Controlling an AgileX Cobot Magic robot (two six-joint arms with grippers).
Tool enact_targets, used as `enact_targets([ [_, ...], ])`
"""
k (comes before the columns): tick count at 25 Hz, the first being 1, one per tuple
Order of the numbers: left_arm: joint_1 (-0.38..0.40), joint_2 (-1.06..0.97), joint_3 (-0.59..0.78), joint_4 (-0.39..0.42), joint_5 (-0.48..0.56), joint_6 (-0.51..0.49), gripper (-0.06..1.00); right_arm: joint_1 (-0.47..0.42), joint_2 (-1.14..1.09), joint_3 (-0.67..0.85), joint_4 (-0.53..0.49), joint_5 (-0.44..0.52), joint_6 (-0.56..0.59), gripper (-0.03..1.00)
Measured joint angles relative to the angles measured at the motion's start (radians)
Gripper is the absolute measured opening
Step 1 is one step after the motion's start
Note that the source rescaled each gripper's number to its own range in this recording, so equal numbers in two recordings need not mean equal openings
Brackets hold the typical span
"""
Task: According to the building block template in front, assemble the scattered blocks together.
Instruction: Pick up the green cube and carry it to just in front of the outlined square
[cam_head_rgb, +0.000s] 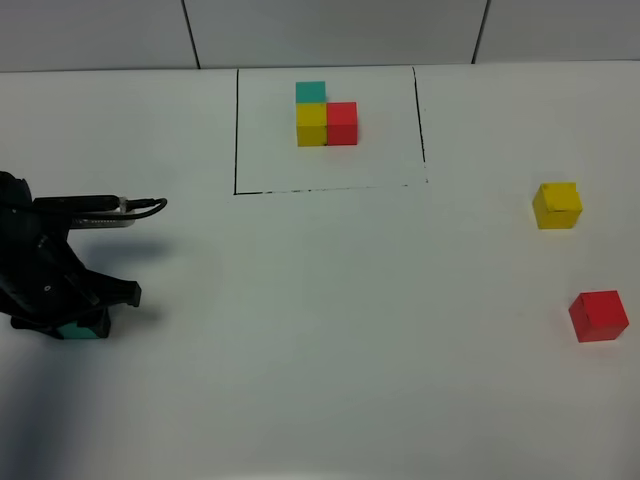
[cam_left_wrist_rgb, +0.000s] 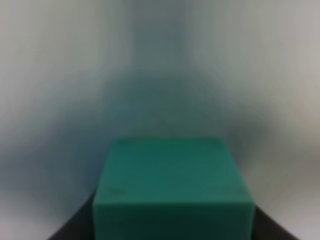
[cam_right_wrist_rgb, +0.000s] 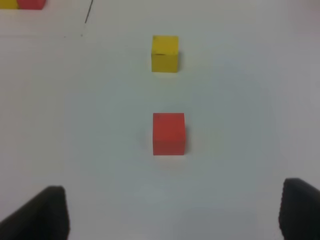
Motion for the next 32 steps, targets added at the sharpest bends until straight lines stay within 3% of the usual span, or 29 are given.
enact_targets([
  [7,0.000,0.000,-0.003,0.000,0.038,0.059,0.00,0.000,0.000,0.000,0.000,0.000,0.001,0.72],
  [11,-0.006,0.001,-0.018,-0.013,0.046,0.153,0.00,0.000,0.000,0.000,0.000,0.000,0.000,0.72],
  [17,-0.088,0.008,-0.146,-0.013,0.110,0.289,0.00,0.000,0.000,0.000,0.000,0.000,0.000,0.72],
  [24,-0.250,0.138,-0.428,-0.013,0.272,0.436,0.00,0.000,0.000,0.000,0.000,0.000,0.002,0.72],
  [32,-0.411,0.382,-0.864,-0.013,0.503,0.630,0.00,0.000,0.000,0.000,0.000,0.000,0.002,0.72],
])
